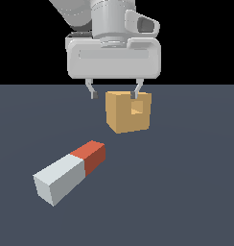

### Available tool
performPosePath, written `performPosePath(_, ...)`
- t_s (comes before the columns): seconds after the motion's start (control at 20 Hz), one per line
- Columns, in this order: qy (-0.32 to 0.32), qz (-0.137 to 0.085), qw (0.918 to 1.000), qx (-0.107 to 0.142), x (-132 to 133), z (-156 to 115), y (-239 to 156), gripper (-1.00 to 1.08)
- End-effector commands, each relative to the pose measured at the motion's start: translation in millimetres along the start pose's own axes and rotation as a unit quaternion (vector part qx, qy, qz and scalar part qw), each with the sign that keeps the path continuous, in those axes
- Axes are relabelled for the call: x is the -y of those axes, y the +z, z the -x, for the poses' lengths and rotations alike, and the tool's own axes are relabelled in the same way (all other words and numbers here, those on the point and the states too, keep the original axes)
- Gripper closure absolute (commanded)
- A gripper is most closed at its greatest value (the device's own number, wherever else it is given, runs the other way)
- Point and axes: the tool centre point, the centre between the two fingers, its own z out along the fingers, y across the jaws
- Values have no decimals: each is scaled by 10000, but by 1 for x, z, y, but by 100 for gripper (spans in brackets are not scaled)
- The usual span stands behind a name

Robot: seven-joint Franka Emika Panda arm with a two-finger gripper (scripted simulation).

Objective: Insert the peg into the horizontal hole in a box.

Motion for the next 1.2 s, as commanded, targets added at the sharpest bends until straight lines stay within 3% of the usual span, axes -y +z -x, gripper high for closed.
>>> performPosePath(0.0, 0, 0, 10000, 0, 0, 0, 0, -92)
performPosePath(0.3, 180, 1, 9998, 3, 6, 10, 7, -92)
performPosePath(0.65, 833, 2, 9965, 16, 29, 44, 31, -92)
performPosePath(1.15, 2088, 3, 9779, 40, 86, 100, 79, -92)
